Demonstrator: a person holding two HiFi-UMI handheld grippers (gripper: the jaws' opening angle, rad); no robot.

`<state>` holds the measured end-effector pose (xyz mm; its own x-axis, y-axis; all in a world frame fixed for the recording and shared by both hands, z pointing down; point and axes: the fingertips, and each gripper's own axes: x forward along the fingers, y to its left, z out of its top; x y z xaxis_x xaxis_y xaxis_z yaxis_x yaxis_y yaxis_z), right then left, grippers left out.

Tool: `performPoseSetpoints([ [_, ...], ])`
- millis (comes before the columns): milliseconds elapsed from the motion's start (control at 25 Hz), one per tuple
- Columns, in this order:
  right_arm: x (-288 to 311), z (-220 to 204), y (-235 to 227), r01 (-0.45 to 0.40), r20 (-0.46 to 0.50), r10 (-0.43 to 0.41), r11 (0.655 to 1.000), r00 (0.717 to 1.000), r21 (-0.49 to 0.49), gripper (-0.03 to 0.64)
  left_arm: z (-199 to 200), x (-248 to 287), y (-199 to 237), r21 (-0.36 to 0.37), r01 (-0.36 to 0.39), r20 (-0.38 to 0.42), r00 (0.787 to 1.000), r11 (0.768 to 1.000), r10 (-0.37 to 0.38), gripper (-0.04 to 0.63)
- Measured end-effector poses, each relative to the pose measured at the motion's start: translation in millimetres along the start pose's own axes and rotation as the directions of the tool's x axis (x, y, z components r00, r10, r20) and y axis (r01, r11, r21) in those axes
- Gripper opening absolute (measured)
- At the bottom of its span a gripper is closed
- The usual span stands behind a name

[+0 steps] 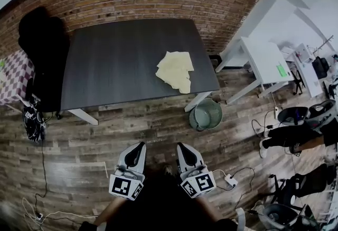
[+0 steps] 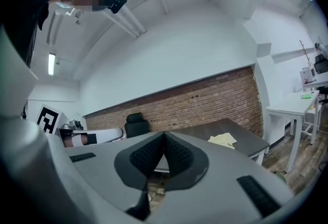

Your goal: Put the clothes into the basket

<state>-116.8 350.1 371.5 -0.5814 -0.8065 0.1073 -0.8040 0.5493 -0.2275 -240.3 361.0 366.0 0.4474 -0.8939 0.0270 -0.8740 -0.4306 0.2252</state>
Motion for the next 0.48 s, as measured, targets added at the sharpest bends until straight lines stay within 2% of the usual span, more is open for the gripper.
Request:
performPoseSetpoints([
  [480, 17.6, -12.7, 19.3, 0.077, -0.029, -0.078, 0.996, 0.996, -0.043, 0.006, -10.9, 5.8, 40.0, -0.008, 0.07, -0.029, 0.997, 0.997, -0.071, 0.006],
])
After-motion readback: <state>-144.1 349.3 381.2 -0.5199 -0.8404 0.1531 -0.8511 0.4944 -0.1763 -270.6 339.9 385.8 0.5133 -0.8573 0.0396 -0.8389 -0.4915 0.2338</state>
